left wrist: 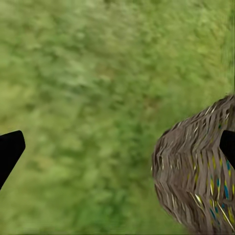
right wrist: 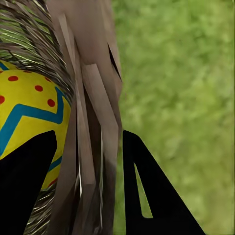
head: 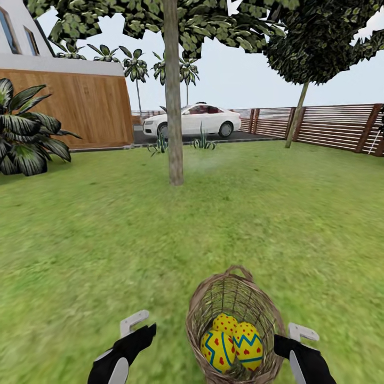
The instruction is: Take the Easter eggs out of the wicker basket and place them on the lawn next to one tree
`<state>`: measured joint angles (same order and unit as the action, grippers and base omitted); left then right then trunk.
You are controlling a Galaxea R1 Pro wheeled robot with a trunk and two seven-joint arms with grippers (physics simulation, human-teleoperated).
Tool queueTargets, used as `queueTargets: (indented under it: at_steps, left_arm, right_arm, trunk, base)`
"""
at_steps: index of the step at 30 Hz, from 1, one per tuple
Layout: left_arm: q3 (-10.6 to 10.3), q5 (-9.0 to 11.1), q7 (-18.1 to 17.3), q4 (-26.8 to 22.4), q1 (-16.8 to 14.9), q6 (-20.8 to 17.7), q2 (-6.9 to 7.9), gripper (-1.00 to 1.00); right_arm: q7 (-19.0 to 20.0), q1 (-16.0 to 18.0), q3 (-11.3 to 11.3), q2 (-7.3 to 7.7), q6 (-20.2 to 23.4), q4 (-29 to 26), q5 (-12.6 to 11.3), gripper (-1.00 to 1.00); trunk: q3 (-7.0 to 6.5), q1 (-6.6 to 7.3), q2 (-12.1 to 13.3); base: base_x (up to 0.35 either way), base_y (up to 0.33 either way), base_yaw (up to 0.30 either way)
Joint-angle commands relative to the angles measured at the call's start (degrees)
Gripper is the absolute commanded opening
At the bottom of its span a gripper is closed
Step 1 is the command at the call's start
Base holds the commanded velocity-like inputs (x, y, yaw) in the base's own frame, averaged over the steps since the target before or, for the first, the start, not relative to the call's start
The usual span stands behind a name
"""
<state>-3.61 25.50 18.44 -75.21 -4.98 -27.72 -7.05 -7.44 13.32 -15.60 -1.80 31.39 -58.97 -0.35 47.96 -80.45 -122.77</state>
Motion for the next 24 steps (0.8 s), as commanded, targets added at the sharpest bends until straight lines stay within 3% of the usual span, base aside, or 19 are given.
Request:
queueTargets:
  at_steps: [1,6,24]
  left_arm:
    - [-0.08,0.60,0.54,-0.04,-0.03,-0.17,0.01,1.00]
    - [-0.08,0.60,0.54,-0.02,-0.03,-0.22,0.02,1.00]
    - [-0.23,0.60,0.54,0.77,-0.03,-0.22,0.01,1.00]
  right_arm:
    - [-0.11,0.04,-0.06,-0.05,0.25,-0.09,-0.26,-1.00]
    - [-0.15,0.04,-0.01,-0.06,0.28,-0.18,-0.16,-1.00]
    - [-0.28,0.04,0.02,-0.13,0.25,-0.18,-0.14,-1.00]
  trunk:
    - [0.05,-0.02,-0.01]
    - [0.05,-0.02,-0.01]
    - [0.34,-0.02,-0.01]
  base:
    - [0.331,0.000,0.000]
    - [0.331,0.000,0.053]
    - [0.331,-0.006,0.267]
